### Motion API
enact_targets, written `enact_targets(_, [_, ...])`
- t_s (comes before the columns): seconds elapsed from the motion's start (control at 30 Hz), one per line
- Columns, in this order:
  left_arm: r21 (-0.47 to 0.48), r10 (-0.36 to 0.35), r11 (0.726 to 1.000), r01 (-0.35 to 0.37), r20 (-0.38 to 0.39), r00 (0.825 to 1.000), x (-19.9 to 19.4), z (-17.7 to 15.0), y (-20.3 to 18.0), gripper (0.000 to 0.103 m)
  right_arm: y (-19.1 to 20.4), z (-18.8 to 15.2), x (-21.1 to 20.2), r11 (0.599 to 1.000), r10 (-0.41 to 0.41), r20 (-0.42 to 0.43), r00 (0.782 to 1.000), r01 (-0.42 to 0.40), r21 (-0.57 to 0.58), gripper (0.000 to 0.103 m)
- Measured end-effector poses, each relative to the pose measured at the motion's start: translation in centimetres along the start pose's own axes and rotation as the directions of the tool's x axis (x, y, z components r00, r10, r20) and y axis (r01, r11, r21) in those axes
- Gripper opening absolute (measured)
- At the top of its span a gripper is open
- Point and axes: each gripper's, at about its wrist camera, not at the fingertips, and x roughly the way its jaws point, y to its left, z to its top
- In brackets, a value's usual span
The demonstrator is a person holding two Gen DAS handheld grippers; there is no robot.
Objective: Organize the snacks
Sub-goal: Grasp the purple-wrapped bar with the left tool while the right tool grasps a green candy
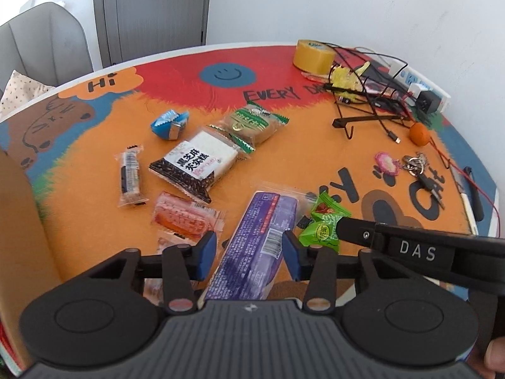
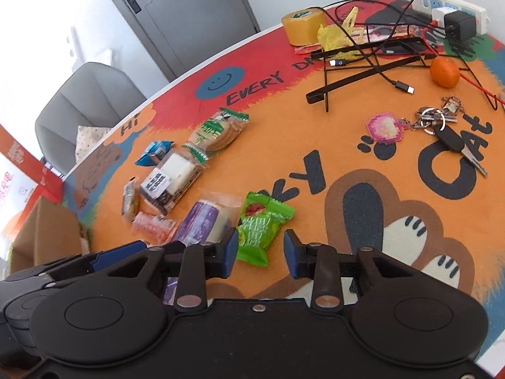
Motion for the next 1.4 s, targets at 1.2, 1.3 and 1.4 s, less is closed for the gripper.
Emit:
enact_targets(1.2, [0.026,0.005,1.0,-0.006,0.029,1.0,-0.3,-2.3,0.6,0.029,1.0,-2.3,0.1,0.999,-0.005,0.183,0.983,-0.002,0.035,0.013])
enact_targets(1.3, [0.008,0.002,1.0,-0.002,0.039,0.999,-0.5,-2.3,0.9,0.029,1.3,-1.9,0.4,1.0,-0.023,0.189,0.982,0.022,0.007,0.03])
enact_targets(1.4, [-0.006,0.004,1.0,-0.004,0.045,0.999,-0.5,-2.0,1.2,0.029,1.3,-1.4,1.4,0.999,-0.033,0.164,0.986,0.032,0.005,0.032])
